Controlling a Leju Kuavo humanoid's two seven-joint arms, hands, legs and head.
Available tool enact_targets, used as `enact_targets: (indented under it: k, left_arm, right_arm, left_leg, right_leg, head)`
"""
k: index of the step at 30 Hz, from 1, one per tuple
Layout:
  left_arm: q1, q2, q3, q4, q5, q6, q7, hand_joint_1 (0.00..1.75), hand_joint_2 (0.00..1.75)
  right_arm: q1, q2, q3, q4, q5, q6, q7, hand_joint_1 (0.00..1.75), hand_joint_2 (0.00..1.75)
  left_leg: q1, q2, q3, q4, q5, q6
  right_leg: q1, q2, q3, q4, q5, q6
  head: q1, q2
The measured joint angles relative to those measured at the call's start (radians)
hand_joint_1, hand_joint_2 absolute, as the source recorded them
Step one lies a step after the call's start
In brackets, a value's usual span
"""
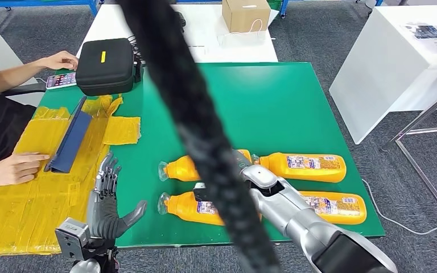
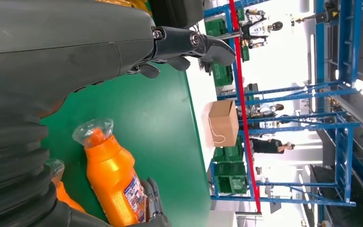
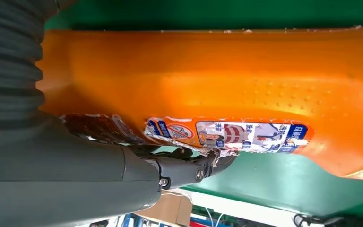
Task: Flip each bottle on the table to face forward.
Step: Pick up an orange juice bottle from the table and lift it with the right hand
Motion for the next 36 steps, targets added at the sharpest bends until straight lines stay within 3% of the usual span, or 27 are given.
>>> enact_targets:
  k: [1, 4, 5, 9, 23, 25, 28, 32, 36]
  left_arm:
    - [0.0, 0.0, -0.001, 0.001, 0.0, 0.0, 0.0, 0.0, 1.75]
    - [-0.001, -0.001, -0.004, 0.002, 0.0, 0.0, 0.0, 0.0, 1.75]
    - [-0.001, -0.001, -0.004, 0.003, 0.0, 0.001, 0.0, 0.0, 1.75]
    - [-0.001, -0.004, -0.005, 0.003, 0.001, 0.003, 0.0, 0.0, 1.75]
    - [0.0, -0.011, -0.005, 0.003, -0.001, 0.01, 0.004, 0.0, 1.75]
    - [0.001, -0.012, -0.006, 0.003, -0.006, 0.01, 0.008, 0.0, 1.75]
    - [0.002, -0.016, -0.013, 0.002, -0.019, 0.004, 0.019, 0.0, 1.75]
    - [0.001, -0.018, -0.036, 0.0, -0.039, 0.001, 0.029, 0.0, 1.75]
    - [0.0, -0.019, -0.057, 0.0, -0.026, 0.004, 0.041, 0.0, 1.75]
  right_arm:
    - [-0.005, 0.002, 0.002, 0.008, 0.002, 0.002, 0.001, 0.31, 1.75]
    - [-0.019, 0.009, 0.009, 0.032, 0.014, 0.005, 0.012, 1.17, 1.75]
    - [-0.023, 0.012, 0.011, 0.04, 0.02, 0.004, 0.019, 1.35, 1.75]
    - [-0.034, 0.023, 0.018, 0.065, 0.036, -0.011, 0.047, 1.71, 1.75]
    - [-0.034, 0.037, 0.027, 0.074, 0.101, -0.109, 0.111, 1.75, 1.75]
    - [-0.023, 0.039, 0.025, 0.063, 0.13, -0.182, 0.129, 1.75, 1.75]
    - [0.034, 0.041, -0.005, -0.011, 0.171, -0.363, 0.136, 1.75, 1.75]
    - [0.172, 0.059, -0.1, -0.225, 0.167, -0.557, 0.065, 1.75, 1.75]
    - [0.316, 0.106, -0.228, -0.466, 0.009, -0.606, -0.15, 1.75, 1.75]
  left_leg:
    - [0.0, 0.0, 0.0, 0.0, 0.0, 0.0]
    - [0.0, 0.0, 0.0, 0.0, 0.0, 0.0]
    - [0.0, 0.0, 0.0, 0.0, 0.0, 0.0]
    - [0.0, 0.0, 0.0, 0.0, 0.0, 0.0]
    - [0.0, 0.0, 0.0, 0.0, 0.0, 0.0]
    - [0.0, 0.0, 0.0, 0.0, 0.0, 0.0]
    - [0.0, 0.0, 0.0, 0.0, 0.0, 0.0]
    - [0.0, -0.001, -0.001, 0.0, 0.0, 0.0]
    - [0.0, -0.002, -0.003, 0.0, -0.001, -0.001]
  right_leg:
    - [0.0, 0.0, 0.0, 0.0, 0.0, 0.0]
    - [0.0, 0.0, 0.0, 0.0, 0.0, 0.0]
    - [0.0, 0.0, 0.0, 0.0, 0.0, 0.0]
    - [0.0, 0.0, 0.0, 0.0, 0.0, 0.0]
    - [0.0, 0.0, 0.0, 0.0, 0.0, 0.0]
    - [0.0, 0.0, 0.0, 0.0, 0.0, 0.0]
    - [0.0, 0.0, 0.0, 0.0, 0.0, 0.0]
    - [0.0, -0.001, -0.001, 0.0, -0.001, 0.0]
    - [0.0, -0.001, -0.003, 0.0, -0.001, 0.0]
  head:
    - [0.0, 0.0]
    - [0.0, 0.0]
    - [0.0, 0.0]
    - [0.0, 0.0]
    - [0.0, 0.0]
    - [0.0, 0.0]
    - [0.0, 0.0]
    - [0.0, 0.0]
    - [0.0, 0.0]
